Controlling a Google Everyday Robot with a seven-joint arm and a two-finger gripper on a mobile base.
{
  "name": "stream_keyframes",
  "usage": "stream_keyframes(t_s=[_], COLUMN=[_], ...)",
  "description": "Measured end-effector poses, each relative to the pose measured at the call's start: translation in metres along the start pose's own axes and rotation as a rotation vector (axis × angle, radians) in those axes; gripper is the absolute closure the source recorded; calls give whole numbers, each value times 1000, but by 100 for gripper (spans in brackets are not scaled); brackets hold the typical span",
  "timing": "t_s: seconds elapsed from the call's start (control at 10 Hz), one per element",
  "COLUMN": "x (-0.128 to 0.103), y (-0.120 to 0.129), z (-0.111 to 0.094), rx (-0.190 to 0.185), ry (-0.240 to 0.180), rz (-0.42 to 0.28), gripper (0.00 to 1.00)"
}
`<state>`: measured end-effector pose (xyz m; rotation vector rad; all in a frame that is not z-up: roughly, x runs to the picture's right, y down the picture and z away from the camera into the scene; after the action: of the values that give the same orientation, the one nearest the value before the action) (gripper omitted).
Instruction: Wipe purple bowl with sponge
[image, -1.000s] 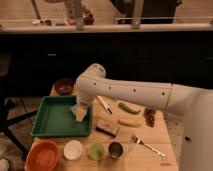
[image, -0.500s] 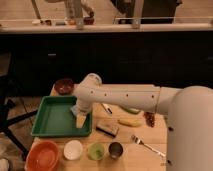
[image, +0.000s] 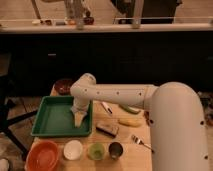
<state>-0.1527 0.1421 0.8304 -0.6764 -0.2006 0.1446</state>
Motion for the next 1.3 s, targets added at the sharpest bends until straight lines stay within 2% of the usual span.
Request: stream_keyframes(t_s=[0.5,0.8,1.3], x=[16,20,12], y=[-18,-23,-17], z=[36,41,52], rx=[-11,-9,-33], ry=[52,73,107], rz=[57,91,153], gripper=[20,20,20])
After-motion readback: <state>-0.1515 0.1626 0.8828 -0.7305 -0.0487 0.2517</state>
